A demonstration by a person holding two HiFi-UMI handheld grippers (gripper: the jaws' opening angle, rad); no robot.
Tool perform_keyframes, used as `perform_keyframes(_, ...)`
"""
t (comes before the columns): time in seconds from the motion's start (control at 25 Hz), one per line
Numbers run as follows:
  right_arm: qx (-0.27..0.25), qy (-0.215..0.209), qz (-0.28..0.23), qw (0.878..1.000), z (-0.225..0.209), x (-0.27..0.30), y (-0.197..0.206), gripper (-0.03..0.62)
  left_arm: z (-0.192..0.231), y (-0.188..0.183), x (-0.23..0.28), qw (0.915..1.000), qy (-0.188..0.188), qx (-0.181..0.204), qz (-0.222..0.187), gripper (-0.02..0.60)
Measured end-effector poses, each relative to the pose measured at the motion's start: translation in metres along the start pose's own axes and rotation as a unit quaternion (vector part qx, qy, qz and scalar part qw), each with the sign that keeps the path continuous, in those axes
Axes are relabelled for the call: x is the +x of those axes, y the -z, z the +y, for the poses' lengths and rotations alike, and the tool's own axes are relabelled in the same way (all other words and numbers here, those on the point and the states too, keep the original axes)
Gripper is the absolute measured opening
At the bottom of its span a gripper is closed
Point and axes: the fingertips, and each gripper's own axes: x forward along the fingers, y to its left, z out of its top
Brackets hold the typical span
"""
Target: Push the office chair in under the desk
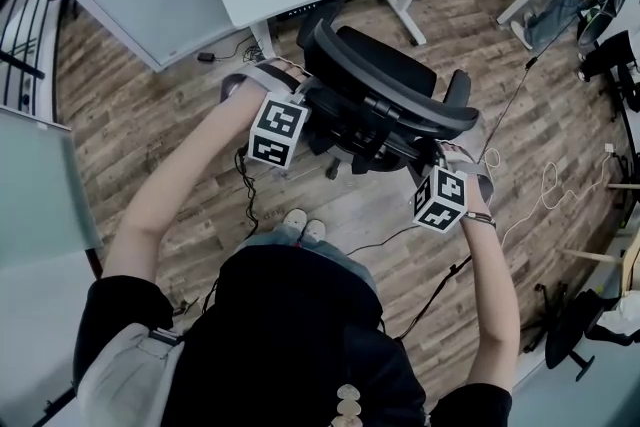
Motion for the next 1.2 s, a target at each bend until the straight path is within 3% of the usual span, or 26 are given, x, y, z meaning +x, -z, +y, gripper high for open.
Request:
perform_keyframes(0.6,-0.005,-0.006,-0.003,1.0,-0.014,0.004,0.012,0.1,0.009,-0.003,0.008,0.9997,0.018,-0.012,0.014,0.14)
perform_keyframes(0.84,-0.011,-0.009,-0.007,1.0,-0.056,0.01,0.015,0.1,0.045,0.01,0.016,0.9993,0.027,-0.018,0.021,0.138)
perform_keyframes(1.0,-0.028,-0.009,-0.014,0.999,-0.052,0.021,0.019,0.101,0.034,0.01,0.022,0.9991,0.018,-0.027,0.028,0.137)
perform_keyframes(1.2,-0.036,-0.017,-0.021,0.999,-0.099,0.036,0.023,0.103,0.071,0.028,0.038,0.9983,0.018,-0.039,0.038,0.137)
